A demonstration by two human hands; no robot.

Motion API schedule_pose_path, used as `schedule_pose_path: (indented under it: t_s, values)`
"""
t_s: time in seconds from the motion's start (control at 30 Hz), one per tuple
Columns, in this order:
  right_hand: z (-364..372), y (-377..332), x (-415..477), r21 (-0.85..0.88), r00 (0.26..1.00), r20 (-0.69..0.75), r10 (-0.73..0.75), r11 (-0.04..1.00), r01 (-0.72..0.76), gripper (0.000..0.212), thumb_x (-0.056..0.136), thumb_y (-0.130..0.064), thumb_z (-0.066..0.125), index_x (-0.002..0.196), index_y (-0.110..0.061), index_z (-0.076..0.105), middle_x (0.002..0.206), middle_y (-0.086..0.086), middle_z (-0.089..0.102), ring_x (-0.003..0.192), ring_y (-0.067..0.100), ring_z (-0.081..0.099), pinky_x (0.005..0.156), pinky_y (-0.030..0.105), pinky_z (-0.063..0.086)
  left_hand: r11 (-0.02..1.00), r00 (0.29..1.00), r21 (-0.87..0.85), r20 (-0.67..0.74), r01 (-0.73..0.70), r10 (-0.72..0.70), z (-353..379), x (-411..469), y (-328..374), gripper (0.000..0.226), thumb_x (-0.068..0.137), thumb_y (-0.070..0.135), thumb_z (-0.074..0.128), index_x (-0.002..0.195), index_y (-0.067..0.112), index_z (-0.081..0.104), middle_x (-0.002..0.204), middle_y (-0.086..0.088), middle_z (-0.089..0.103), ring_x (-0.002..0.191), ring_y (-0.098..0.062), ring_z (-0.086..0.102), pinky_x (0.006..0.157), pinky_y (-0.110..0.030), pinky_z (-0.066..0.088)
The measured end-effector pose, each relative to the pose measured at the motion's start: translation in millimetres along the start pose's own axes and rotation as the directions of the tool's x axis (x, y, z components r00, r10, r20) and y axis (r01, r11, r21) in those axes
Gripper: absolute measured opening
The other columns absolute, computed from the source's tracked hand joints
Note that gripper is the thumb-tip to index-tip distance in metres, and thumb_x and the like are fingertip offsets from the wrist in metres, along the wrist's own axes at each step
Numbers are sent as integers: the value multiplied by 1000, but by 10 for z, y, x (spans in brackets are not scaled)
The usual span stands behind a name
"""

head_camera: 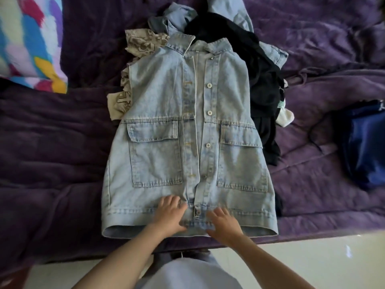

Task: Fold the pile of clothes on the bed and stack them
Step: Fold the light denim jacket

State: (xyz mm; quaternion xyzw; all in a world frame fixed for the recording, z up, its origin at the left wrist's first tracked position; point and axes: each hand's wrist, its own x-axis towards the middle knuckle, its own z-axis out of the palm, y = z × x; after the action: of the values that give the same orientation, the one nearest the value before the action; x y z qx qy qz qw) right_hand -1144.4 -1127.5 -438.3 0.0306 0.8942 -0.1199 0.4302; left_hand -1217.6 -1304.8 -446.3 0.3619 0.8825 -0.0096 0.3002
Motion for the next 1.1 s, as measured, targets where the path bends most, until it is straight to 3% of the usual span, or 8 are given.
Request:
schedule_pose_path:
  t_s: [0.1,0.23,0.37,0.57,0.63,0.7,0.87,1.1]
  values:
    - [55,-37,-1,-64,999,-39,12,998,-15,58,90,-35,55,140,-20,30,139,8,35,132,26,32,102,40,35,998,998,25,15,60,-60,39,-90,56,72,24,45,93,90,24,71,95,-6,67,90,-27,66,73,-40,55]
    - [71,-66,32,-129,996,-80,33,991,-43,55,91,-29,57,139,-18,32,137,10,38,129,29,37,103,42,34,998,998,12,-9,62,-62,150,-123,84,47,85,9,60,131,12,49,143,-16,37,135,-31,32,110,-45,28]
    - [102,-36,52,-142,993,-110,36,989,-51,44,94,-22,50,136,-18,37,133,10,41,128,30,39,102,41,35,997,998,53,-1,60,-60,193,-114,33,46,91,9,50,136,8,39,151,-13,25,141,-28,20,115,-43,21]
    - [94,15,58,-302,987,-154,-51,953,2,49,89,-1,47,136,-11,36,135,13,40,126,30,37,99,39,35,993,1000,112,-10,26,-25,191,-121,-12,58,20,5,93,73,-2,71,91,-24,69,85,-33,69,65,-37,59]
    - [71,-16,66,-334,986,-150,-76,942,22,47,89,2,45,135,-6,37,134,14,41,125,31,39,100,39,36,999,999,36,30,27,-28,107,-117,23,44,66,1,77,107,-5,63,123,-25,57,118,-32,54,97,-38,48]
    - [73,-31,62,-339,985,-153,-77,941,21,49,89,3,46,136,-7,36,134,15,42,125,32,40,101,40,37,999,1000,-36,10,28,-27,109,-113,-18,35,91,5,44,126,3,48,138,-11,44,130,-23,38,107,-34,33]
    - [165,49,44,-287,984,-156,-92,957,44,60,91,-3,45,145,-15,22,140,12,37,130,28,37,105,40,33,994,1000,-109,-7,-30,30,46,-344,-168,27,93,19,38,110,6,55,134,-3,39,123,-18,36,82,-29,36]
    - [175,29,90,-298,983,-163,-85,954,33,54,94,-8,45,143,-16,25,138,10,45,128,28,41,103,38,32,999,999,-33,50,-10,12,211,-535,-151,34,90,16,37,122,12,48,138,-1,36,128,-19,32,102,-34,27]
